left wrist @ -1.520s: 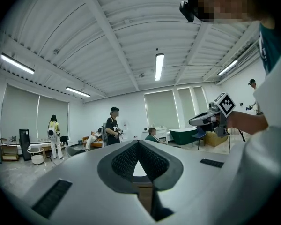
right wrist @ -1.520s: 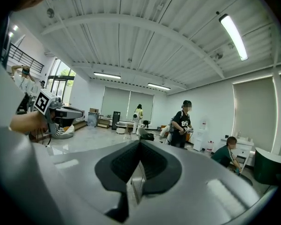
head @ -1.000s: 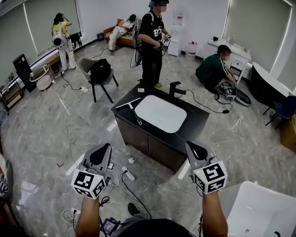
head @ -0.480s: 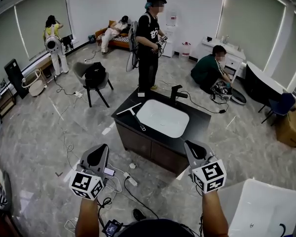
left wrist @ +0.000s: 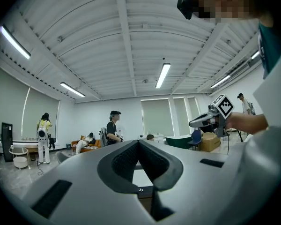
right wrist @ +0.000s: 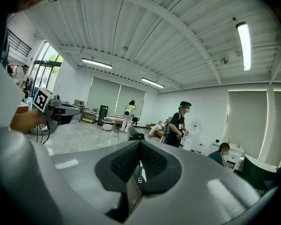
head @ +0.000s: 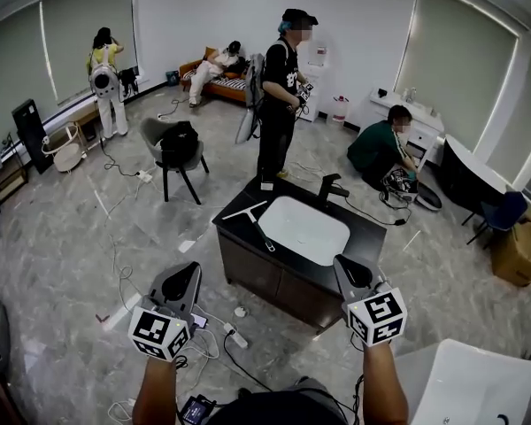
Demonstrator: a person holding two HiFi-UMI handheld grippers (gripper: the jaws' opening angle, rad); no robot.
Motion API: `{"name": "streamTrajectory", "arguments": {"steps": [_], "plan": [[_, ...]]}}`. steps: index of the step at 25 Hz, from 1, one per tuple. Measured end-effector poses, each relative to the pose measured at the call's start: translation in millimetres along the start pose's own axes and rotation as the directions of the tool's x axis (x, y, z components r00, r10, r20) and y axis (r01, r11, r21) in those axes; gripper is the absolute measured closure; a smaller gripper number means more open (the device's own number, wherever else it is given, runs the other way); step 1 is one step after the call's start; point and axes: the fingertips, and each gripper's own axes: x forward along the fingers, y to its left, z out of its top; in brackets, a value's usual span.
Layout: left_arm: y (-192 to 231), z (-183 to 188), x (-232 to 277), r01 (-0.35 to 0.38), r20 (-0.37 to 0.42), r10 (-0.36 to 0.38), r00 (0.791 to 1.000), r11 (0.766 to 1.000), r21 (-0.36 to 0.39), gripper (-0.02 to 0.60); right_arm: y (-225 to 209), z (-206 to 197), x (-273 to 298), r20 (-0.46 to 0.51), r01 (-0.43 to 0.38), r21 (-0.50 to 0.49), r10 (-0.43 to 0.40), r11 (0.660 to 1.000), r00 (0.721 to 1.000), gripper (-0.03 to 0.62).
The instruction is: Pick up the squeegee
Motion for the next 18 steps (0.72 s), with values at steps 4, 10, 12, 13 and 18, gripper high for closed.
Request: {"name": "streamTrajectory", "arguments": {"steps": [4,10,12,13,18], "plan": [[19,-1,-9,-0.027,0.001,0.027,1.0,1.0,0.011,0.575,6,15,36,0.02,-0.032,-0.034,0.033,0.999,0.999,0.583],[50,-5,-10,-0.137,0.009,0.137,0.99,0.99,0.015,0.575,-1,19,96,0.052,-0.112,-0.034,0.114,0.993,0.992,0.583],[61,-5,-5,-0.177,0.016,0.177,0.984,0.984,0.018,0.575,-2,19,117,0.061,-0.146,-0.04,0.148,0.988,0.987,0.583],[67,-6,-1,-0.194,0.017,0.194,0.981,0.981,0.015,0.575,-4,18,128,0.063,-0.162,-0.045,0.165,0.986,0.984,0.583],[90,-21,38,-0.234,-0.015,0.234,0.972,0.972,0.0,0.575,-21,13,189,0.045,-0.226,-0.05,0.228,0.973,0.972,0.583]]}}
